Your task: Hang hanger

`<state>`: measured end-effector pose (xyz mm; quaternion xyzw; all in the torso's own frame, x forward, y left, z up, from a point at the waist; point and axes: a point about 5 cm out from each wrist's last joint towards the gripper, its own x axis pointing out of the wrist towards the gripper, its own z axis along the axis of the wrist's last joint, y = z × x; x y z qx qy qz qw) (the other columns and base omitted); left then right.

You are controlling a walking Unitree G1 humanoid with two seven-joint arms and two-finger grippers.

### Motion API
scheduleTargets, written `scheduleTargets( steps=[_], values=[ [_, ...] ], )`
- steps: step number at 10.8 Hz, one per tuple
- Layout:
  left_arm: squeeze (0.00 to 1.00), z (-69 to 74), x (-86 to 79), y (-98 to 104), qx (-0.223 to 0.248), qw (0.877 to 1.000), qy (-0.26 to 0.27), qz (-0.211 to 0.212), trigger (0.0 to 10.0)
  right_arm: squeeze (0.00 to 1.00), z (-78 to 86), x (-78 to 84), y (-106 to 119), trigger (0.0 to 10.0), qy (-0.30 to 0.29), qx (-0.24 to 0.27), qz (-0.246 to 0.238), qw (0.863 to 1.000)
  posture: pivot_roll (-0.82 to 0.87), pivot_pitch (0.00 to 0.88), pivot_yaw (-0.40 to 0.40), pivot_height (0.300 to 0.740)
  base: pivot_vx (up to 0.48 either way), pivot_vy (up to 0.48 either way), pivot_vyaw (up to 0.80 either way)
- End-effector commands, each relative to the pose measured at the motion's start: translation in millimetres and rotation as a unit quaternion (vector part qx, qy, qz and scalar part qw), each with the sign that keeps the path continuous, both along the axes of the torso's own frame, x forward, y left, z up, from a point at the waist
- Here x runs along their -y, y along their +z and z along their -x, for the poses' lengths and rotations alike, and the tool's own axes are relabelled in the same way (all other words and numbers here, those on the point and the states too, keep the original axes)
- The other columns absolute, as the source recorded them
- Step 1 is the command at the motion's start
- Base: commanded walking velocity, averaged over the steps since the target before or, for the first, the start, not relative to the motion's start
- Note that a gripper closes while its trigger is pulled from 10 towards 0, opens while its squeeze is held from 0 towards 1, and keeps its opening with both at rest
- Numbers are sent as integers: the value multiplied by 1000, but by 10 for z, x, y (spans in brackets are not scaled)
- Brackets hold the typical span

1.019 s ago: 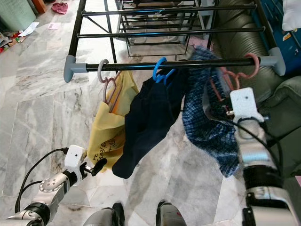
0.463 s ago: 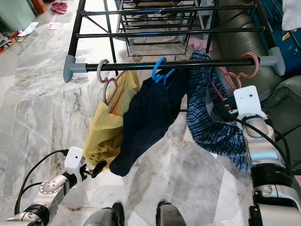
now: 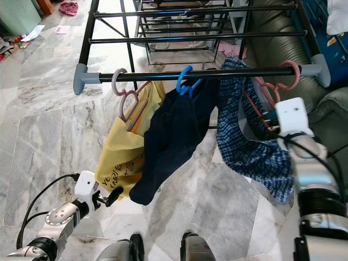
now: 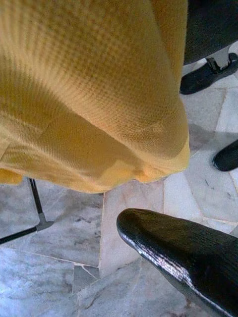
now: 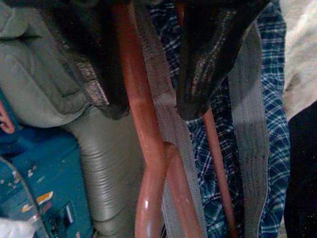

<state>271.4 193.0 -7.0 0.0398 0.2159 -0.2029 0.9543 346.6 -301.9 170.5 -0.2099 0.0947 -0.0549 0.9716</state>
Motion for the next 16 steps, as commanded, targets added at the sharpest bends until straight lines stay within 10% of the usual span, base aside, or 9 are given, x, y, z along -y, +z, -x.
scheduleTargets(
  steps=[1, 11, 14, 16],
  values=[
    [0, 89, -49, -70, -15, 1000, 4, -9, 10000, 0, 25, 43, -27, 0, 1, -12, -15, 1000, -134, 260, 65, 740, 0, 0, 0],
    [0, 65, -24, -65, -8, 1000, 12, -26, 10000, 0, 68, -51, -43, 0, 4, 27, -29, 999, -135, 238, 64, 740, 0, 0, 0],
    [0, 28, -19, -14, 25, 999, 36, -24, 10000, 0, 284, -293, 36, 0, 12, 110, 8, 994, -136, 236, 54, 740, 0, 0, 0],
    [0, 20, -26, -24, 19, 998, 55, -23, 10000, 0, 605, -472, -291, 0, -9, 109, 3, 994, -146, 231, 55, 740, 0, 0, 0]
  ],
)
